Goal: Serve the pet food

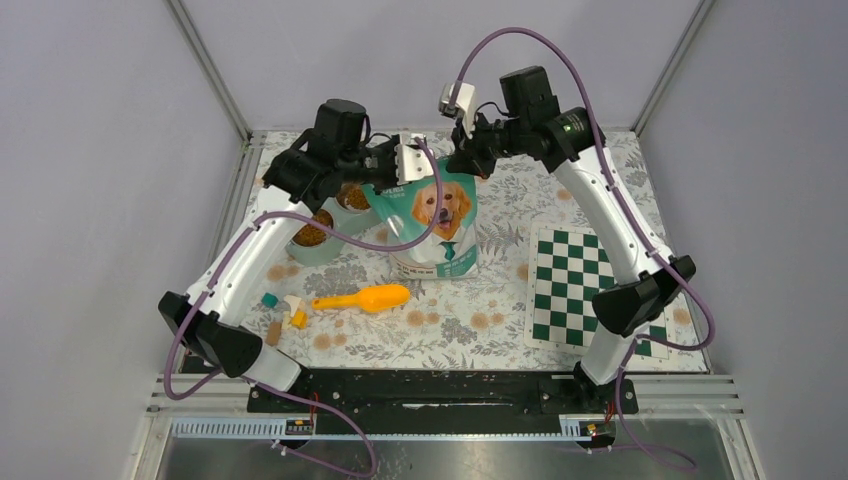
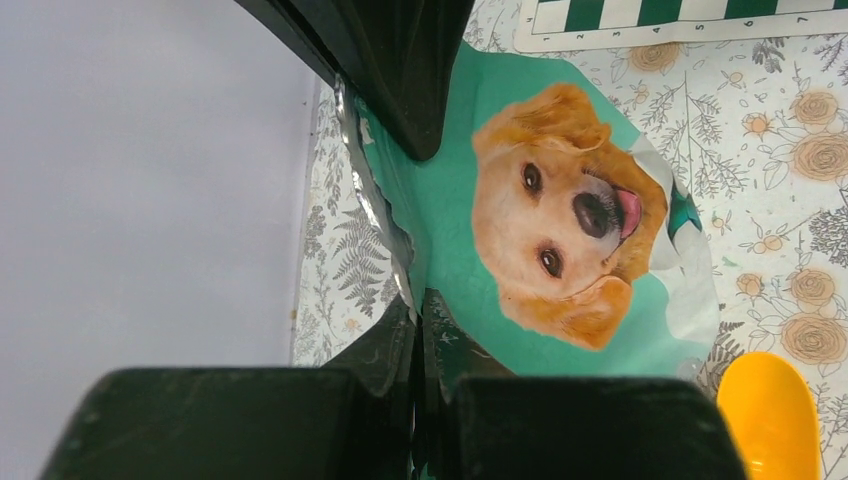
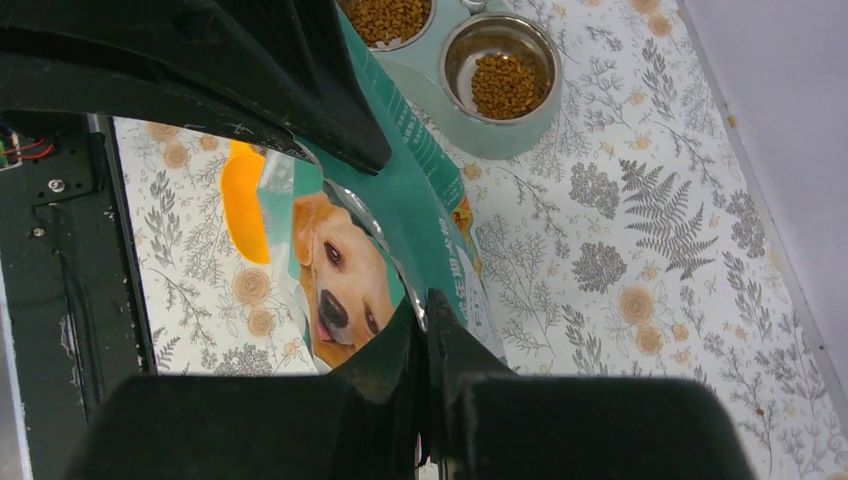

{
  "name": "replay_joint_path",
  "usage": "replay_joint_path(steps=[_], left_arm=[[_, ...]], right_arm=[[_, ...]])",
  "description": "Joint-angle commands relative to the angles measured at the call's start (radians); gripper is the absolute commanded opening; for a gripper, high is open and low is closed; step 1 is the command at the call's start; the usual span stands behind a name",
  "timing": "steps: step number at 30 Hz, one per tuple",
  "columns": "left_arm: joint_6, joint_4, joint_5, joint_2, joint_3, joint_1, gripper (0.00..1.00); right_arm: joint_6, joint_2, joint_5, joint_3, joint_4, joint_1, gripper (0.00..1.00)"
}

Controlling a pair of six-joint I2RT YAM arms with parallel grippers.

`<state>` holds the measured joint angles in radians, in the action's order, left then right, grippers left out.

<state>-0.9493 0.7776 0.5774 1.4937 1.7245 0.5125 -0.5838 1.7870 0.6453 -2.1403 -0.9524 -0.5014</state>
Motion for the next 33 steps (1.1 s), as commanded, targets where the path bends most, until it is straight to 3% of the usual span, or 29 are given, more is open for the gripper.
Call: replay_joint_path(steps=[1, 5, 13, 20, 33], left_arm=[[-0.04, -0.038, -0.121, -0.079, -0.026, -0.009, 0.0], [-0.098, 0.119, -0.276, -0.071, 0.001, -0.014, 0.0], [-0.132, 0.244, -0.53, -0.042, 0.029, -0.019, 0.0], [-0.148, 0.261, -0.665, -0.046, 0.031, -0.028, 0.0], [-0.159, 0.287, -0.664, -0.074, 0.052, -0.081, 0.0]], right_arm=[[0.076, -0.143, -0.168, 0.127, 0.152, -0.012, 0.0], [0.156, -0.34, -0.35, 0.404, 0.454, 0.0, 0.0], [0.297, -0.497, -0.711, 0.601, 0.733, 0.027, 0.0], [0.316, -0.562, -0.87, 0.626, 0.805, 0.029, 0.0], [0.265, -0.67, -0.912, 0.697, 0.865, 0.029, 0.0]])
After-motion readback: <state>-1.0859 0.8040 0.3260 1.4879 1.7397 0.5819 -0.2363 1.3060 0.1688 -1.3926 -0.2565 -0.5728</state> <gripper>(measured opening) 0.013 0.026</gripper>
